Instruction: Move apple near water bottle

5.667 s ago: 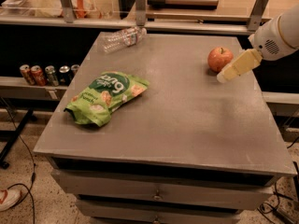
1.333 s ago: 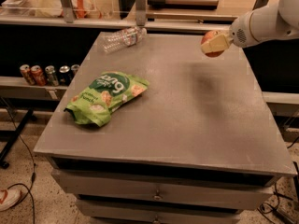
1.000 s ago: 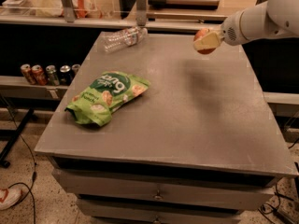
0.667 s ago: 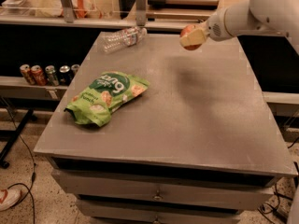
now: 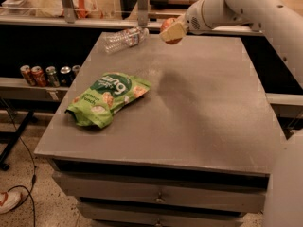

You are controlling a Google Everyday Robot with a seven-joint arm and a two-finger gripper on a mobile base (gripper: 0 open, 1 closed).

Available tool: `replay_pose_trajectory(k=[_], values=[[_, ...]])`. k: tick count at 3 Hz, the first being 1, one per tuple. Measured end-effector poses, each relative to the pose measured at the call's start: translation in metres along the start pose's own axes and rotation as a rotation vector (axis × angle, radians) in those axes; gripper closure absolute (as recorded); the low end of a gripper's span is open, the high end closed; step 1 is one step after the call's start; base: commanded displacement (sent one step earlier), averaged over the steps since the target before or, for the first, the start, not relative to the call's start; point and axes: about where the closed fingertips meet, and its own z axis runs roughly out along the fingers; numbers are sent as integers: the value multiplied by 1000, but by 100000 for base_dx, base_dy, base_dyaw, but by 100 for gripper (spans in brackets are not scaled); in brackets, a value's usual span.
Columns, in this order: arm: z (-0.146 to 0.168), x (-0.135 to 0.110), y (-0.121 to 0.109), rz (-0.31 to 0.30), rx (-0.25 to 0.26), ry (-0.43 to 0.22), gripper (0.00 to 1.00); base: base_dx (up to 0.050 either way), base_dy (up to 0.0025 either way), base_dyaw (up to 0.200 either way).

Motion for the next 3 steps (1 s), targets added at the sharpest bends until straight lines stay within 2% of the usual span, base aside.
replay_pose_trajectory(k=[2,3], values=[[41,-22,30,-67,-70,15,100,0,0,0],[78,-28,38,-48,-94,27,100,0,0,0]])
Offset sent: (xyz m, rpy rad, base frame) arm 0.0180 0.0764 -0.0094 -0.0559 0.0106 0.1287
